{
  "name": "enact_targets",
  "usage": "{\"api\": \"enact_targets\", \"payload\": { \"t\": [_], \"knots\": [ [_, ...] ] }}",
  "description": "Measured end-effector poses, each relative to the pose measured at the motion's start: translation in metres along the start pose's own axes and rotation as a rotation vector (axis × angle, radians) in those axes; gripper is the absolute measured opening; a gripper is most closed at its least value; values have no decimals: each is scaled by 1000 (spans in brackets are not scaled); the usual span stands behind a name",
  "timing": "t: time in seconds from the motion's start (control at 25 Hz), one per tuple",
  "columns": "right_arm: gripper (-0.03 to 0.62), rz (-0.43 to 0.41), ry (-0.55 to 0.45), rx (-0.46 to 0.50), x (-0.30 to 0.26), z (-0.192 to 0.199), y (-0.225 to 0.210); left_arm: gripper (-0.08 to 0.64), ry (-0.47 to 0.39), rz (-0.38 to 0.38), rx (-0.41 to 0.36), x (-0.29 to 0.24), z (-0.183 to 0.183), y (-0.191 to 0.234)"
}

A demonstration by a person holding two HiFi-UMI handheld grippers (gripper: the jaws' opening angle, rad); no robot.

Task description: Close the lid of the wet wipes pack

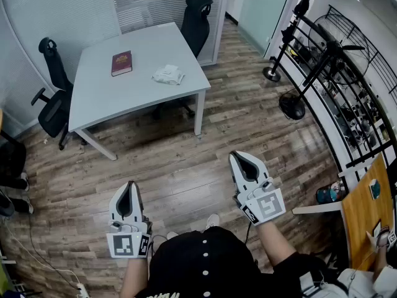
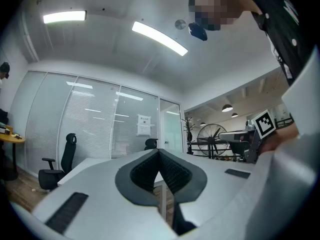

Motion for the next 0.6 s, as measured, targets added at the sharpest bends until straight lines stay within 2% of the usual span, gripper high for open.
{"api": "enact_targets", "payload": {
  "t": [0.36,0.6],
  "knots": [
    [32,6,-26,-44,7,2,-1,8,9,-7,5,-2,5,-6],
    [32,-22,-34,-68,11,6,9,8,15,-2,6,-2,7,-10]
  ]
}}
Point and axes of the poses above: the fingertips, and each gripper's own axes: x backward along the fingers, y to its left, z out of its underside, the point moved 10 cm from there along x, backward along the fingers, and after that the axes turned 5 degrees about -y, right-handed, at the moved point
